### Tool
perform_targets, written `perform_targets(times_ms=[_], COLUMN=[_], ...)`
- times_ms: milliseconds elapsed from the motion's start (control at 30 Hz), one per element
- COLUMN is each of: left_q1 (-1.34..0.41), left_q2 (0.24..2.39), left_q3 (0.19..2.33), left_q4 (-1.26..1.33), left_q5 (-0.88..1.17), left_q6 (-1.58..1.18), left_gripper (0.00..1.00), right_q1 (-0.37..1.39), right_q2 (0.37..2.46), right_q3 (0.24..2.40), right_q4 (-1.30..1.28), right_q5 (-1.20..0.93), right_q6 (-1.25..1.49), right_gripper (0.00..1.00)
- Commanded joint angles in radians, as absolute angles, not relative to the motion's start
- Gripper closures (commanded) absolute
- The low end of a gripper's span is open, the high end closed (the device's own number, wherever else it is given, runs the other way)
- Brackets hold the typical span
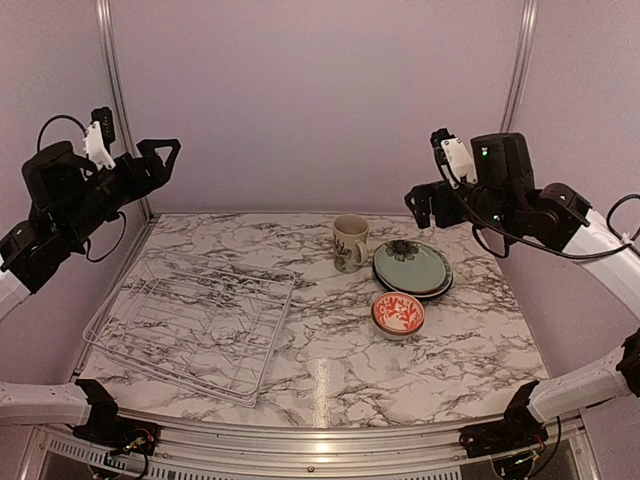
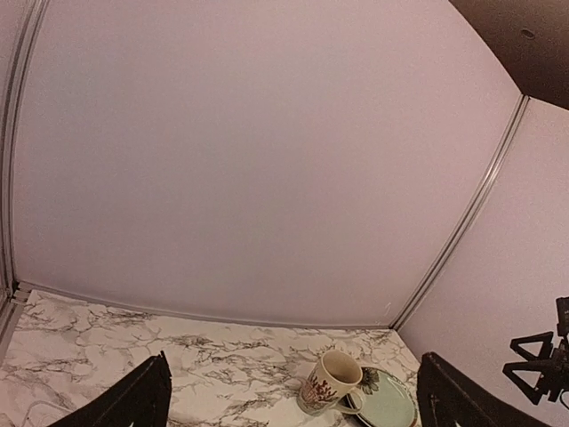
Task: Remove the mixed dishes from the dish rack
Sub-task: Reset both arms
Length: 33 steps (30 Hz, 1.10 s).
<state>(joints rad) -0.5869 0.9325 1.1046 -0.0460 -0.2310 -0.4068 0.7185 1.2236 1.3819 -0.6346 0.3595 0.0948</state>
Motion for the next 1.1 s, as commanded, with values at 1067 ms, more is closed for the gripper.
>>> perform_targets(times_ms=[1067], left_q1=[-0.583], left_q2=[0.551], left_q3=[1.2], left_q4=[-0.133], left_q5=[-0.528], left_q6=[-0.097], left_gripper=[0.01], right_q1=[0.714], right_q2=[0.69], right_q3=[1.159], right_q4=[-0.121], right_q5=[0.584], right_q6=[-0.042], right_gripper=[0.01])
